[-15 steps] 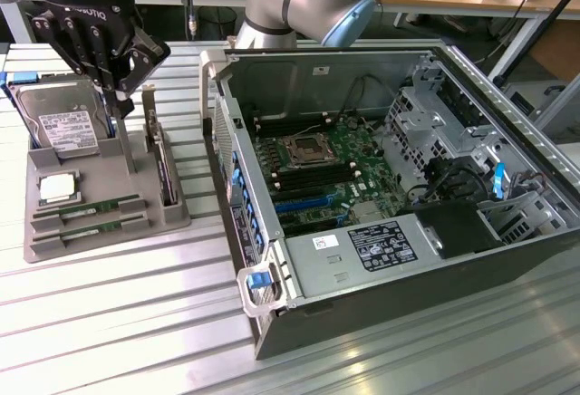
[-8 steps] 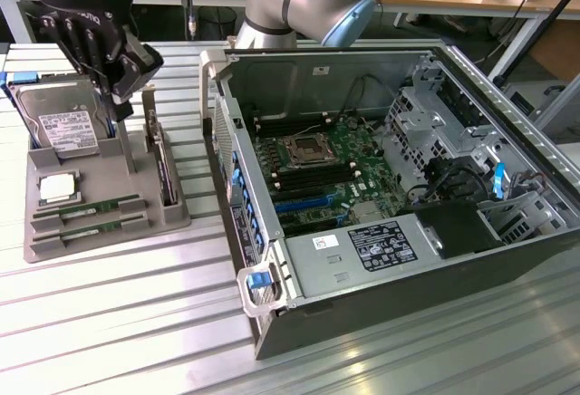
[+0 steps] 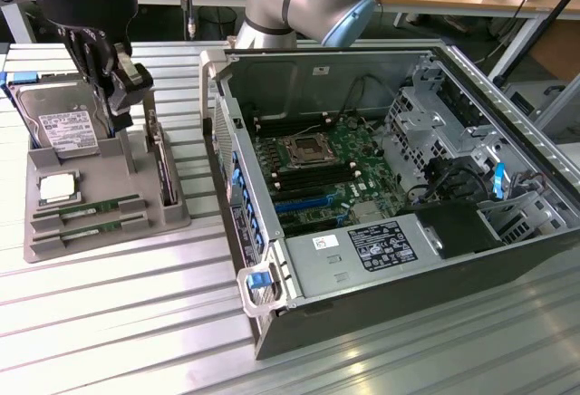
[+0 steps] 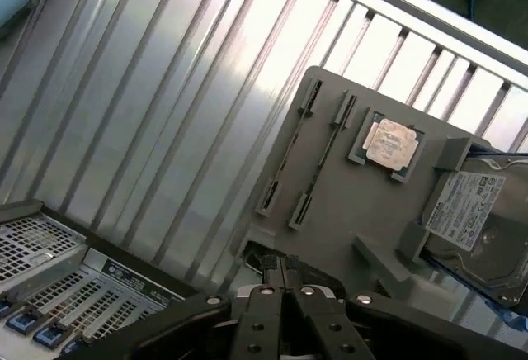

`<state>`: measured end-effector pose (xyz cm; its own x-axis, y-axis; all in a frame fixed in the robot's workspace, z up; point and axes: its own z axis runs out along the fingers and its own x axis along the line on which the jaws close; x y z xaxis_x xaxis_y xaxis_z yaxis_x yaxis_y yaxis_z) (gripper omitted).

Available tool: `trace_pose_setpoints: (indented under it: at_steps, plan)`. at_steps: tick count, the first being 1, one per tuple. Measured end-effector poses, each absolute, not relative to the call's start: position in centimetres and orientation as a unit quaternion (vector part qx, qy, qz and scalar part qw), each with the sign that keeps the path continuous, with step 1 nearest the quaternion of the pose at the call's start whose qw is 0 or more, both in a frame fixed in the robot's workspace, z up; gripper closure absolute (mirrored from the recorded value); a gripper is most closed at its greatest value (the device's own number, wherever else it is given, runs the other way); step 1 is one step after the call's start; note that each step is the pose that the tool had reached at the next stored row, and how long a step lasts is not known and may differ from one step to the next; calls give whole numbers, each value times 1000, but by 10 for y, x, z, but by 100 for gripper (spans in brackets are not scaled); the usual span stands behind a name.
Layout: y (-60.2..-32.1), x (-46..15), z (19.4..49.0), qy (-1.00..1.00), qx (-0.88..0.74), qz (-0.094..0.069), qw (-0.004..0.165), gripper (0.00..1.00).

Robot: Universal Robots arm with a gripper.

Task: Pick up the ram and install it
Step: 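Pick up the ram and move it above insertion slot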

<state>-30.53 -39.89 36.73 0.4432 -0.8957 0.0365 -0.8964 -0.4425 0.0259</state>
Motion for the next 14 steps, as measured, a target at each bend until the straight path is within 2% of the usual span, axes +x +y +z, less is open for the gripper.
trace_pose_setpoints:
  at_steps: [14]
  plan:
    - [-399, -305, 334, -679, 733, 5, 22, 89]
